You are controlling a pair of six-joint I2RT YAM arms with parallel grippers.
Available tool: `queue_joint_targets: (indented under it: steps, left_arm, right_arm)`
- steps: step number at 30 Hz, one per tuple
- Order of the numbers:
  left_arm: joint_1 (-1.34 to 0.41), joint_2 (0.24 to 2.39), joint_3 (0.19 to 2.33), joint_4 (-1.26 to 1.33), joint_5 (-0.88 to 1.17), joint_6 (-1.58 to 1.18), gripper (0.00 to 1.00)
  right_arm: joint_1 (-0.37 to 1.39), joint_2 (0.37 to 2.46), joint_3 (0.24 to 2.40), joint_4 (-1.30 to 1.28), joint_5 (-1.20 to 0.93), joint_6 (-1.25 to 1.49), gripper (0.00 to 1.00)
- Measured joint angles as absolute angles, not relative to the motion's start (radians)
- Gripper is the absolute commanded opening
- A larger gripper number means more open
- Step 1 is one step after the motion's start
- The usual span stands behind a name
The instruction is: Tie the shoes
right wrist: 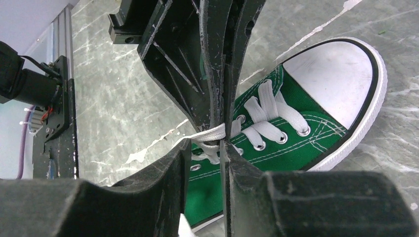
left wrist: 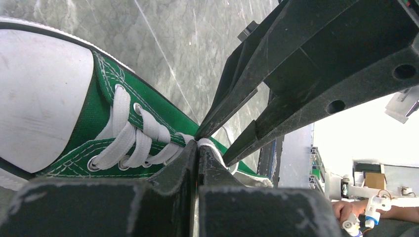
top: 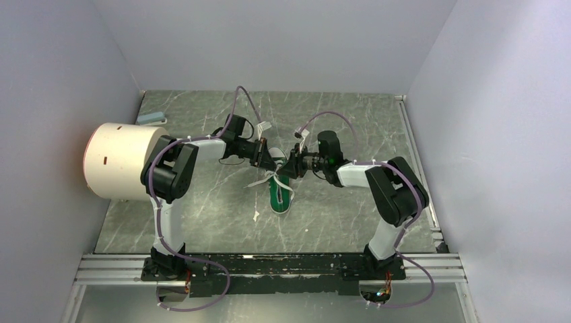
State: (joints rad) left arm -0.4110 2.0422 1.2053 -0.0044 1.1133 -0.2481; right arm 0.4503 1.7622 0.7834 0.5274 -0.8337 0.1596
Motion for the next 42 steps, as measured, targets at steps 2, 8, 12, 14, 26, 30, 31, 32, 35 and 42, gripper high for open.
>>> queue_joint_targets:
  steps: [2, 8, 12, 14, 26, 30, 31, 32, 35, 42]
  left_arm:
    - [-0.411, 2.042, 1.205, -0.004, 1.115, -0.251, 0.05]
    - [-0.405, 2.042, 1.205, -0.007, 1.115, -0.249, 0.05]
    - [-0.398, 2.042, 1.205, -0.023, 1.111, -0.228, 0.20]
    - [-0.398, 2.042, 1.205, -0.037, 1.106, -0.215, 0.31]
    - [-0.348, 2.024, 1.136, -0.025, 1.116, -0.216, 0.43]
    - [-0.345, 2.023, 1.135, -0.030, 1.123, -0.211, 0.34]
    - [-0.345, 2.023, 1.135, -0.033, 1.124, -0.208, 0.29]
    - [-0.344, 2.023, 1.135, -0.034, 1.125, -0.205, 0.27]
    - [-0.344, 2.023, 1.132, -0.059, 1.130, -0.186, 0.25]
    - [-0.344, 2.008, 1.131, -0.140, 1.130, -0.131, 0.10]
  right_arm:
    - [0.454, 1.769, 0.783, 0.541, -0.831, 0.167, 0.30]
    - [0.456, 1.801, 0.785, 0.594, -0.823, 0.203, 0.00]
    - [0.450, 1.805, 0.785, 0.595, -0.815, 0.220, 0.00]
    - [0.454, 1.802, 0.785, 0.587, -0.812, 0.219, 0.00]
    - [0.466, 1.724, 0.760, 0.529, -0.768, 0.186, 0.00]
    - [0.466, 1.721, 0.760, 0.498, -0.758, 0.175, 0.00]
    - [0.466, 1.719, 0.760, 0.493, -0.753, 0.174, 0.00]
    - [0.466, 1.716, 0.760, 0.487, -0.750, 0.174, 0.00]
    - [0.466, 1.703, 0.762, 0.464, -0.741, 0.171, 0.00]
    - [0.471, 1.664, 0.815, 0.295, -0.665, 0.151, 0.00]
